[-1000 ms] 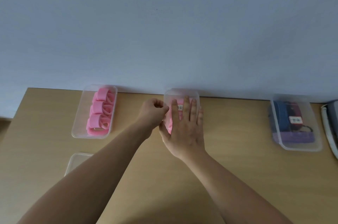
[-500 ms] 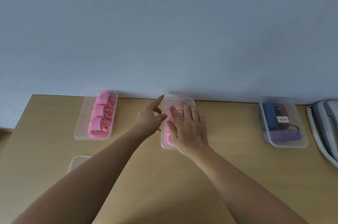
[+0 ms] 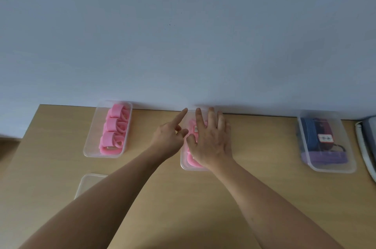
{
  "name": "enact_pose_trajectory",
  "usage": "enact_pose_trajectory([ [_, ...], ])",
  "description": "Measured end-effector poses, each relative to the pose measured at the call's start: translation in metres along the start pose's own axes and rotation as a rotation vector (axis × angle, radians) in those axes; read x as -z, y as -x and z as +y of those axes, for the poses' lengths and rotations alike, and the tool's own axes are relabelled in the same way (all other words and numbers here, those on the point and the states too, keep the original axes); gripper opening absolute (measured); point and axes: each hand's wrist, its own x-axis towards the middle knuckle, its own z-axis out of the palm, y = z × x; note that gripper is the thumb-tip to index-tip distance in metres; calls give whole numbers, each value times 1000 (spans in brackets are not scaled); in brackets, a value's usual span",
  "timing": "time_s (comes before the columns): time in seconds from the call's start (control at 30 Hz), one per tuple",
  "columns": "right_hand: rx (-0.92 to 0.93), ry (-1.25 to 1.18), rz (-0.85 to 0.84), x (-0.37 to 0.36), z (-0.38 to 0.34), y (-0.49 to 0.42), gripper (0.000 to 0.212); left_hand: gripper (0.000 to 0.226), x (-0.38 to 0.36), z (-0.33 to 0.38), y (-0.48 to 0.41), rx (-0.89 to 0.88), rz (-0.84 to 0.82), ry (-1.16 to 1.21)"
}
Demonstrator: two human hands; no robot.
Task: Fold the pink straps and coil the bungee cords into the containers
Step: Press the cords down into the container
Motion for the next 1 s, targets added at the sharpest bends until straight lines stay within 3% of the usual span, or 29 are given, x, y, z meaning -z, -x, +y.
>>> enact_pose_trajectory([
  [0.23, 34, -40, 18, 3, 3, 10, 77, 64, -3, 3, 3, 22, -4, 69],
  [0.33, 88, -116, 132, -5, 0, 42, 87, 65, -6, 2, 3, 44, 6, 125],
  [0.43, 132, -121, 96, -17, -7, 64, 100, 66, -8, -1, 2, 48, 12, 122],
  [0.6, 110, -39, 88, -22, -9, 63, 105, 67, -7, -6, 2, 49, -13, 197],
  [0.83, 103, -16, 107, -29, -16, 55, 98, 60, -4, -3, -1, 72, 13, 231],
  [1.0, 120, 14, 101, -26, -18, 49, 83, 58, 7, -2, 4, 89, 154, 141],
])
